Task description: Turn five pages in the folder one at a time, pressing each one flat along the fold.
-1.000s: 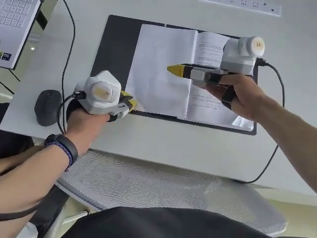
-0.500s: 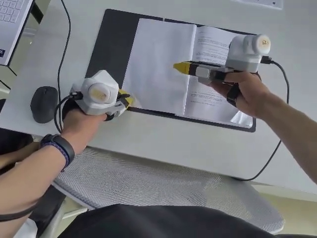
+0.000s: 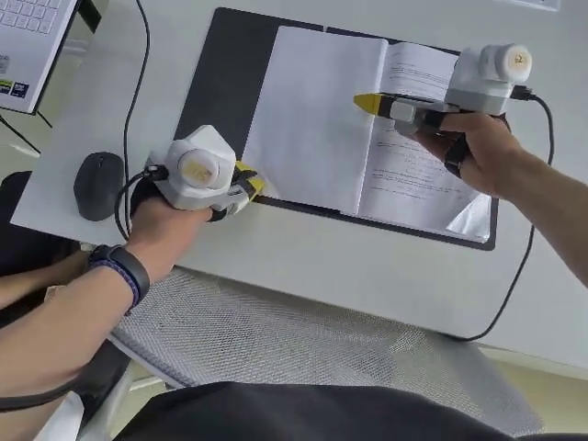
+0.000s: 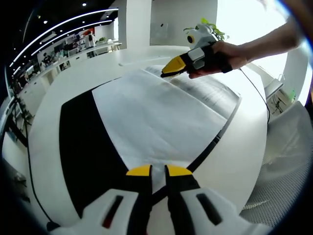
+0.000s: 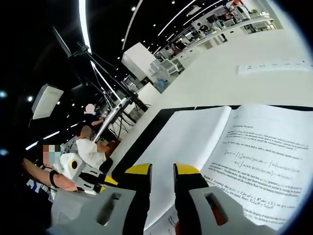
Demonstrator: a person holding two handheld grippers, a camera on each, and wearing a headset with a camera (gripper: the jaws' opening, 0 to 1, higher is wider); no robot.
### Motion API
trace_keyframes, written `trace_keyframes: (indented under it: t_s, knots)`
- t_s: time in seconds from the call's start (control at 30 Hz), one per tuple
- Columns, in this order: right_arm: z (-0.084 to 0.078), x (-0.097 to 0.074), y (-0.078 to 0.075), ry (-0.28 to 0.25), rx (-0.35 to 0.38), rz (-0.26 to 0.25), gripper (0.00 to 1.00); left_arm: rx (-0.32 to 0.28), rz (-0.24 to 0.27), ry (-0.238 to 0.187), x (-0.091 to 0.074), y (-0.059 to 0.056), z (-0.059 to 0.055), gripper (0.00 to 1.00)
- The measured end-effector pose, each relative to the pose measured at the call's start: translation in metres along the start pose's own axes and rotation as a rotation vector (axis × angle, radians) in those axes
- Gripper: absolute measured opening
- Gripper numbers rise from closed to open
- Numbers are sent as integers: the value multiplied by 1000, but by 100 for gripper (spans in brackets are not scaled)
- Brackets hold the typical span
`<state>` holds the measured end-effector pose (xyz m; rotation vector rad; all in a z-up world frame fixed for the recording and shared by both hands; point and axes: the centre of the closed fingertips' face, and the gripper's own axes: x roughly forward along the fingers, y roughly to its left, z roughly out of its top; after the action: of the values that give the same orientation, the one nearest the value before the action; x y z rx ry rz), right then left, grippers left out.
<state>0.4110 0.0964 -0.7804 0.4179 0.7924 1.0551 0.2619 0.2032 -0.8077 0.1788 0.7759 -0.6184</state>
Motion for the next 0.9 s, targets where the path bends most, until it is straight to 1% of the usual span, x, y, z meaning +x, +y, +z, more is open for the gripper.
trace_keyframes:
  t_s: [0.1, 0.17, 0.2, 0.27, 0.33, 0.5, 0.63, 0.77, 0.83, 0.9]
  knots:
    - [-6, 1, -4, -2, 11, -4, 13, -2, 1, 0, -1, -1, 1, 9]
    - [-14, 2, -6, 18, 6, -11, 13, -4, 2, 1, -2, -1, 1, 8]
    - [-13, 1, -6, 2, 4, -14, 10, -9, 1, 0, -2, 0, 1, 8]
    - [-14, 0, -7, -4, 17, -8, 8, -18, -2, -1, -2, 0, 2, 8]
    - [-14, 0, -8, -9, 21, -7, 6, -13, -1, 1, -2, 0, 2, 8]
    - [-14, 1, -11, -5, 10, -8, 0, -13, 0, 2, -2, -1, 2, 8]
    - [-10, 2, -14, -14, 18, -2, 0, -15, 0, 0, -2, -1, 1, 8]
    - [-3, 5, -19, -33, 27, -5, 0, -1, -7, 4, -2, -1, 1, 9]
    - [1, 7, -23, -48, 41, -7, 0, 1, -9, 6, -2, -1, 1, 8]
    - [6, 9, -26, -71, 71, -3, 0, -8, -7, 6, -1, 0, 1, 8]
